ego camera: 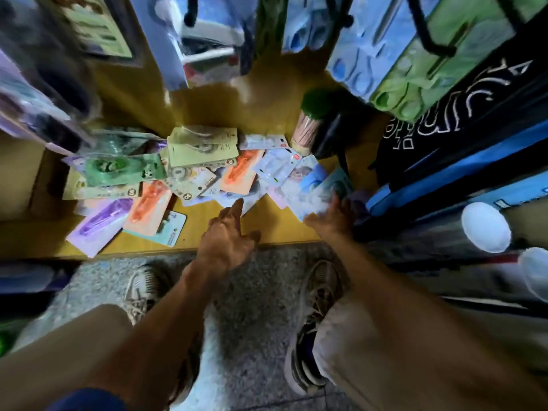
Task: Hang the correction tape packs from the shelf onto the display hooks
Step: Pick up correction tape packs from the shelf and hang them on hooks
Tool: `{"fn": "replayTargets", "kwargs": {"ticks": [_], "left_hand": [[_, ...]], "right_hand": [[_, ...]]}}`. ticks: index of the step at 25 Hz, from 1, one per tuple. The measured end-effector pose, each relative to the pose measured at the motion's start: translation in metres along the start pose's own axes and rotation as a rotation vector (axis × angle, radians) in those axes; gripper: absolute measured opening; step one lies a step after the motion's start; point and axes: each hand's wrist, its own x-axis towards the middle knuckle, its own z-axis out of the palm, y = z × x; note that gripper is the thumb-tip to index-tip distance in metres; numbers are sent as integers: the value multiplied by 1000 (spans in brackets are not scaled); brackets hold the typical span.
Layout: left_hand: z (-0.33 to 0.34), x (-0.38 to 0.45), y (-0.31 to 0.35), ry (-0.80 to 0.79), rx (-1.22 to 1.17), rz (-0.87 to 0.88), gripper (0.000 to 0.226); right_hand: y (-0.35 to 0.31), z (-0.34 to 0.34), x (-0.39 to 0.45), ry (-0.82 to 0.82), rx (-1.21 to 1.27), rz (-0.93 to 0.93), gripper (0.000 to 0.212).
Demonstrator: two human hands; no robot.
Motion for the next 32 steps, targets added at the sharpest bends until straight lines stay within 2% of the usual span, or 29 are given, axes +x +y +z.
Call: {"fn": "replayTargets", "kwargs": {"ticks": [4,6,8,12,14,19,21,23,25,26,28,30,32], "left_hand": [[-7,6,-19,11,40,7,85],[-7,5,-25,-8,41,-8,84],[-4,0,-29,-35,40,-10,83],[-5,-9,-38,-34,10,-23,82],[-8,-11,-47,-14,2,-32,81],[-9,-20,-58,-39,31,-78,77],[-2,-22,-58,-40,21,-98,76],[10,-21,-54,-31,-167,-152,62],[23,-20,-37,-7,-457,-225,28],[26,-19,-30,-43,-594,-220,25],[33,-23,-16,-144,-659,-243,18],[38,-21,-6,-148,-721,-294,19],[43,-13,-4,-120,-754,-302,27]], "right_hand": [[-7,11,30,-84,26,24,135],[-18,20,26,-128,13,27,136],[-31,33,13,-111,-76,-1,125],[-41,58,-14,108,-344,-153,96],[-38,63,-19,192,-446,-229,90],[-34,43,-33,291,-329,-339,77],[-33,45,-48,280,-296,-402,73],[-29,59,-68,283,-258,-440,71],[-26,74,-87,308,-147,-483,73],[-25,80,-95,289,-76,-508,76],[-23,88,-108,138,33,-570,81],[-18,90,-110,-78,53,-639,92],[-11,89,-98,-109,16,-745,94]]}}
